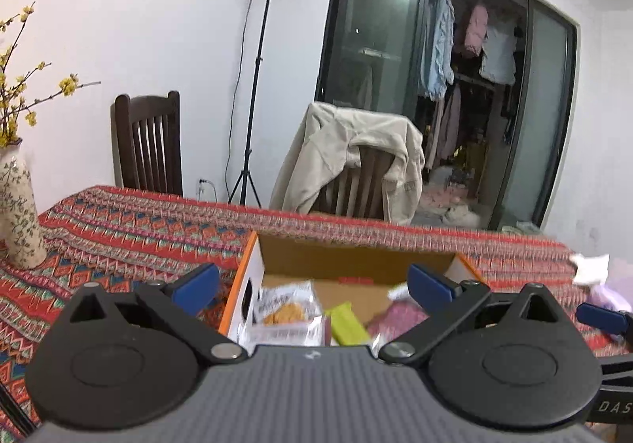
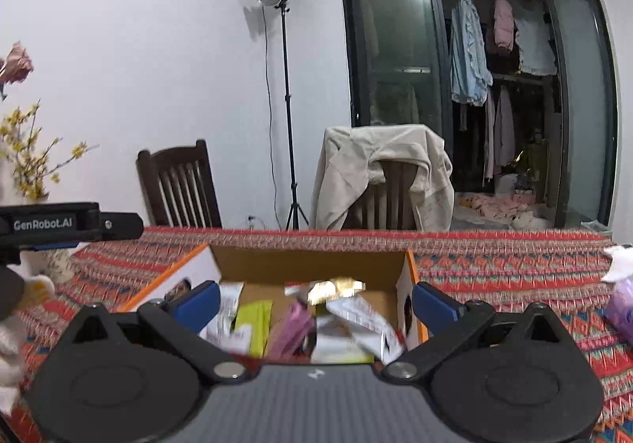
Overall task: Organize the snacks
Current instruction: 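Move both tools back to the loose snacks beside the box, then grasp a white packet with the left tool while the right tool grasps another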
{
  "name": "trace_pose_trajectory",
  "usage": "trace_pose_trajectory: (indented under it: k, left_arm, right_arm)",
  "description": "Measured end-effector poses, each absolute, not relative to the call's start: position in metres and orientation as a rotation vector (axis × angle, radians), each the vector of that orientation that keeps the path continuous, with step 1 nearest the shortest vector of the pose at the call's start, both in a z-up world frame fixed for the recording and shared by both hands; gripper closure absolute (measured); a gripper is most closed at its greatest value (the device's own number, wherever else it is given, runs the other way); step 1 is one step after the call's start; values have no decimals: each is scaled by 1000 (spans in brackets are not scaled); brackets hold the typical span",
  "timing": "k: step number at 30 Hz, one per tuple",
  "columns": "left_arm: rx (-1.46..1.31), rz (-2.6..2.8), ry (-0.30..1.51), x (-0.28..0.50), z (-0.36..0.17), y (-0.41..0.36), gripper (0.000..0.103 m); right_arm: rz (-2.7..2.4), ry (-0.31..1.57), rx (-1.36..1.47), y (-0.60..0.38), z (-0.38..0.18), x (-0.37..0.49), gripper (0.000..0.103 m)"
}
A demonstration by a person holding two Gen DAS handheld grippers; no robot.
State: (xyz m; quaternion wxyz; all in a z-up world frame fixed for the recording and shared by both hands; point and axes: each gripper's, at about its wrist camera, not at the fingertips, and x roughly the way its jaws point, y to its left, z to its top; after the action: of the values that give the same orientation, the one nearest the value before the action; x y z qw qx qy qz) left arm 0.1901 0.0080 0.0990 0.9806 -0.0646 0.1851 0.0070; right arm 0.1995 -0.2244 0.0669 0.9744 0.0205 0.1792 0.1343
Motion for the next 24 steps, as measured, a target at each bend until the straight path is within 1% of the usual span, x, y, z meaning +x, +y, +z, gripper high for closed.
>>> trace_pose_trajectory:
  k: [13, 19, 24]
  left_arm:
    - [-81, 25, 618, 164, 25, 1, 0]
    - [-90, 39, 679, 163, 6, -2, 0]
    - [-96, 34, 717, 168, -4, -10, 0]
  right_arm:
    - [213, 575, 28, -249, -9, 168, 0]
    - [188, 627, 71, -259, -28, 175, 0]
    - [197, 618, 101, -264, -30, 176, 0]
